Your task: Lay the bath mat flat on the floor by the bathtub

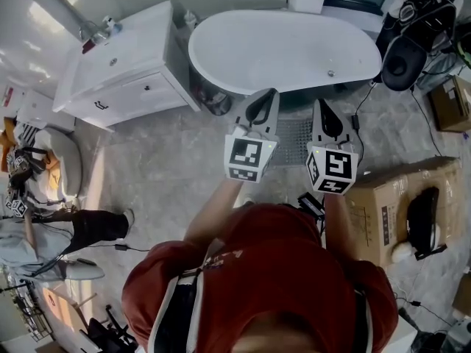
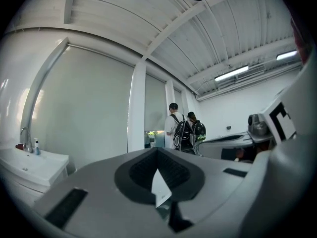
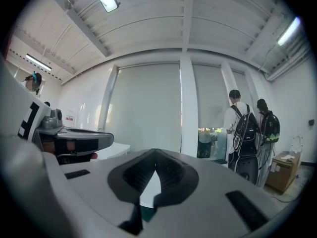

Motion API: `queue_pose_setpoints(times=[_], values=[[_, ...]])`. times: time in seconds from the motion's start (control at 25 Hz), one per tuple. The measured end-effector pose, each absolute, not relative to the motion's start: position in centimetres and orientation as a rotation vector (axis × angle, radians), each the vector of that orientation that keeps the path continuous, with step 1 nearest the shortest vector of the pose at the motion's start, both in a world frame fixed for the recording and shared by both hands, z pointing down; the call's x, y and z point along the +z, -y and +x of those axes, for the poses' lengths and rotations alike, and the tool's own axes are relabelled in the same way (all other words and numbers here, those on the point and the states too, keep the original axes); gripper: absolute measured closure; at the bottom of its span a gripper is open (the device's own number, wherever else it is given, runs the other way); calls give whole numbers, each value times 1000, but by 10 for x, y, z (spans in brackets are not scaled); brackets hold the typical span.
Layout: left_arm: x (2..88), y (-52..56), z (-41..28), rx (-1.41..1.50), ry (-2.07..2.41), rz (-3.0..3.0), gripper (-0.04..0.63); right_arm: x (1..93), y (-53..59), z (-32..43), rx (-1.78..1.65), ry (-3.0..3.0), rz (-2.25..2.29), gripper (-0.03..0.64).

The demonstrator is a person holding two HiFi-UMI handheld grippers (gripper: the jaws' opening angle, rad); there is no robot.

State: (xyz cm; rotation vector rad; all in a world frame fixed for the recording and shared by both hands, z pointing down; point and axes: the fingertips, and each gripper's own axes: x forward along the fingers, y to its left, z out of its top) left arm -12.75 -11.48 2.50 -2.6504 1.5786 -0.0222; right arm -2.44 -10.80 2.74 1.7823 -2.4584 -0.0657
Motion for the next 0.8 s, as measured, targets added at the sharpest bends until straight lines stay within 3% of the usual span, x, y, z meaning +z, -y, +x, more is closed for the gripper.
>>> queue_pose_setpoints(times=[0.8], values=[[24,125,-121,-4,-1570,-2651,581,24,122,-7,-57,2427,1838,606]])
